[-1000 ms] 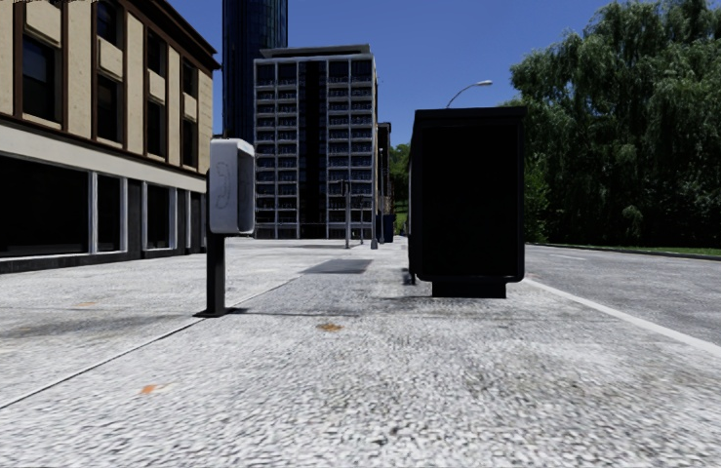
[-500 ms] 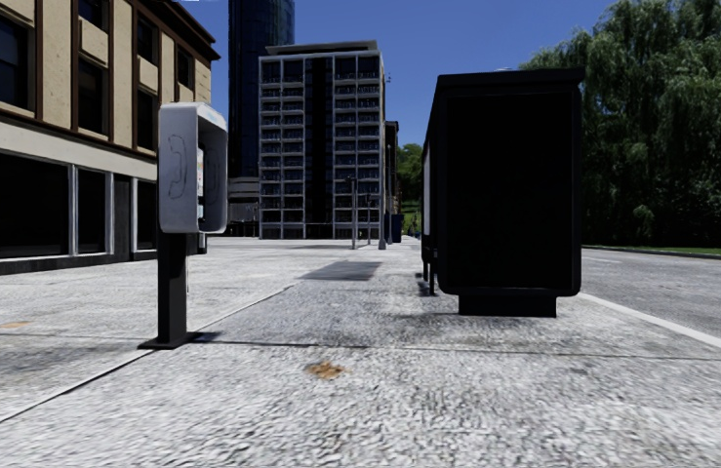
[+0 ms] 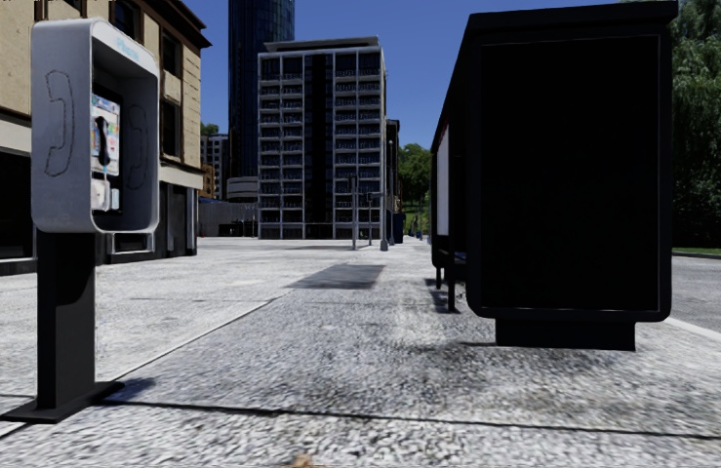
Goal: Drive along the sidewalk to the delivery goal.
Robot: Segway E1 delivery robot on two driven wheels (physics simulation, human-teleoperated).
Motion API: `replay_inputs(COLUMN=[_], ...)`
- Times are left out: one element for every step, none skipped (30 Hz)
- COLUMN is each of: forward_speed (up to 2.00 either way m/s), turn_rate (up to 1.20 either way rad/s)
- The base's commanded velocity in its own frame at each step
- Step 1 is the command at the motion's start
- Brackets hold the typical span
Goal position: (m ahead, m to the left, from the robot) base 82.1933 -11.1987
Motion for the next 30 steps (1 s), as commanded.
replay_inputs(forward_speed=[2.0, 2.0, 2.0, 2.0, 2.0, 2.0, 2.0, 2.0, 2.0, 2.0, 2.0, 2.0, 2.0, 2.0, 2.0, 2.0, 2.0, 2.0, 2.0, 2.0, 2.0, 2.0, 2.0, 2.0, 2.0, 2.0, 2.0, 2.0, 2.0, 2.0], turn_rate=[0.0, 0.0, 0.0, 0.0, 0.0, 0.0, 0.0, 0.0, 0.0, 0.0, 0.0, 0.0, 0.0, 0.0, 0.0, 0.0, 0.0, 0.0, 0.0, 0.0, 0.0, 0.0, 0.0, 0.0, 0.0, 0.0, 0.0, 0.0, 0.0, 0.0])
